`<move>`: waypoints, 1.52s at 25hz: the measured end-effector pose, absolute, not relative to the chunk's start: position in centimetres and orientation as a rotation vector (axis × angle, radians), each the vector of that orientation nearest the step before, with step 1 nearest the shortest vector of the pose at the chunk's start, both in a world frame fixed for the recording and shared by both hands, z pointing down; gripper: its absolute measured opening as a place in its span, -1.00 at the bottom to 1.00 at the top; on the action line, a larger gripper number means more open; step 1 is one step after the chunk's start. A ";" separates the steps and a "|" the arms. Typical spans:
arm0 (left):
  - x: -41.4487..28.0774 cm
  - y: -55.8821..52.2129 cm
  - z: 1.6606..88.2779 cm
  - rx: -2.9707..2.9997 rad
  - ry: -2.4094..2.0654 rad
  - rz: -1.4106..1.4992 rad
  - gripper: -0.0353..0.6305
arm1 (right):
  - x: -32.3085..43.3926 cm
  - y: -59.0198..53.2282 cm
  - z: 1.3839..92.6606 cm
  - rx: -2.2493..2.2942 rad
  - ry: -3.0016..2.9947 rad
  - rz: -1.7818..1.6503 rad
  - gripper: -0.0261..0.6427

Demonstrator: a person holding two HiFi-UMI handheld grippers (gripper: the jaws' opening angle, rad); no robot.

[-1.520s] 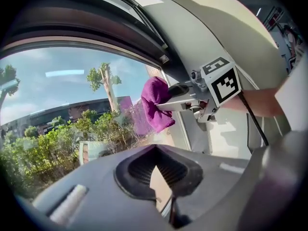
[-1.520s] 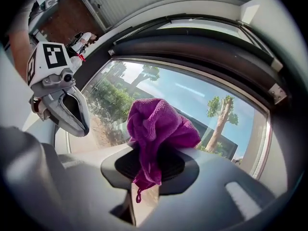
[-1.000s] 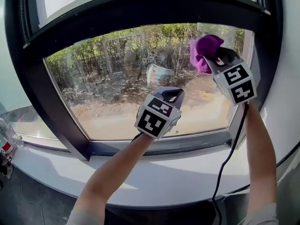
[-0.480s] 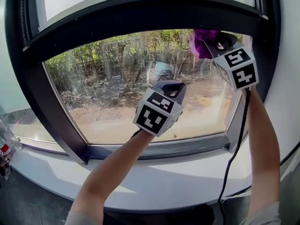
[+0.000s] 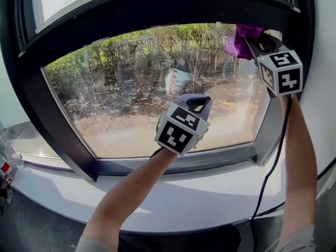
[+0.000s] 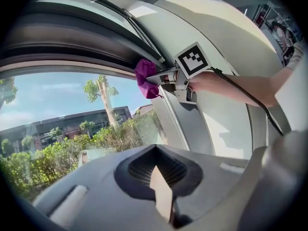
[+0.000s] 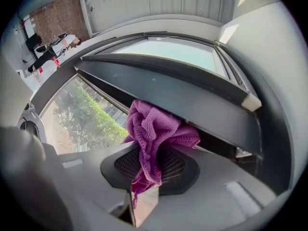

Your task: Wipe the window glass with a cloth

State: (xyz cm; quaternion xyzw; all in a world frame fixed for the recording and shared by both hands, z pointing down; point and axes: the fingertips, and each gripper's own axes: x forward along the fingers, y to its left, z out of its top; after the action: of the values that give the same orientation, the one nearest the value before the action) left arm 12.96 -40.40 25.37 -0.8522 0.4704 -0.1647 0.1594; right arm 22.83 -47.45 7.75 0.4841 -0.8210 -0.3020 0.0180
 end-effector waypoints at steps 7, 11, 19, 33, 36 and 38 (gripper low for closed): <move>13.9 -41.0 29.9 -2.501 1.332 -0.527 -0.89 | 24.7 -48.6 13.1 1.532 -2.581 -0.809 -0.61; 14.8 -40.9 32.5 -2.537 1.321 -0.556 -0.89 | 24.8 -49.0 18.6 1.514 -2.575 -0.728 -0.61; 15.8 -40.5 39.3 -2.629 1.313 -0.647 -0.89 | 24.7 -49.9 32.3 1.457 -2.565 -0.488 -0.61; 15.7 -40.5 47.5 -2.703 1.333 -0.795 -0.89 | 25.1 -51.1 48.6 1.366 -2.491 -0.202 -0.60; 15.7 -40.5 48.6 -2.717 1.332 -0.814 -0.89 | 25.2 -51.3 50.6 1.346 -2.459 -0.165 -0.60; 15.8 -40.5 49.3 -2.726 1.328 -0.828 -0.89 | 25.3 -51.5 52.1 1.336 -2.436 -0.138 -0.60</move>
State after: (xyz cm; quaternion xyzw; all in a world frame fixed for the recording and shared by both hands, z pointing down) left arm 15.79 -40.47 49.25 -0.8672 0.4226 -0.2633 -0.0009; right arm 25.32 -51.48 52.05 0.4727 -0.8615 -0.0487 0.1790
